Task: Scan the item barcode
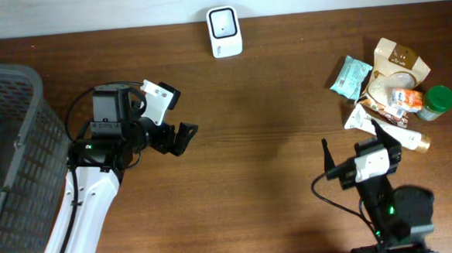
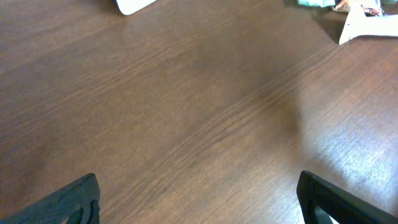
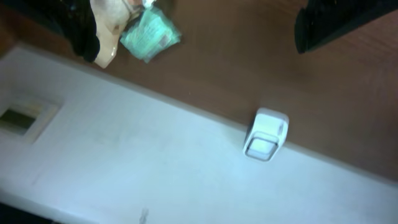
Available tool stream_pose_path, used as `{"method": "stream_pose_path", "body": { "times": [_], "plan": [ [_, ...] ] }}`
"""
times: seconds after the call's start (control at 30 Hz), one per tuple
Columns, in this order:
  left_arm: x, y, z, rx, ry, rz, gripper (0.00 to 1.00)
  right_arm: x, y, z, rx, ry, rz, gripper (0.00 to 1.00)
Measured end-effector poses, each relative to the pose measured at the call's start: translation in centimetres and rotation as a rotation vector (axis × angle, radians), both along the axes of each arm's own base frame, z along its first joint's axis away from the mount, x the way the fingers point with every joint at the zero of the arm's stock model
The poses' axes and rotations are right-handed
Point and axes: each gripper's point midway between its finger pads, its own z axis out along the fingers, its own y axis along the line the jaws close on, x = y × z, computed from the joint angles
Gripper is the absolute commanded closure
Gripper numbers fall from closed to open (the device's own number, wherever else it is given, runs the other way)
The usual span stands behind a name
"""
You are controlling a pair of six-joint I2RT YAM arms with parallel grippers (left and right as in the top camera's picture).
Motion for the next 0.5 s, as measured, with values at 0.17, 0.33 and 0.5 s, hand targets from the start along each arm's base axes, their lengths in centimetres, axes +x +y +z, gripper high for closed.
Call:
{"method": "stream_pose_path", "body": {
  "times": [0.17,0.33,0.5],
  "plan": [
    [0.1,0.0,0.0,0.000,-0.002,0.000,0.01,-1.1,0.2,-3.4,-0.010,-0.093,0.012,0.02],
    [0.1,0.0,0.0,0.000,-0.003,0.000,0.01,-0.9,0.7,-5.3,-0.011,-0.070,0.042,0.02],
    [0.1,0.0,0.0,0.000,-0.003,0.000,0.01,-0.9,0.7,-7.2,-0.011,0.007,0.046,0.02]
  ]
}}
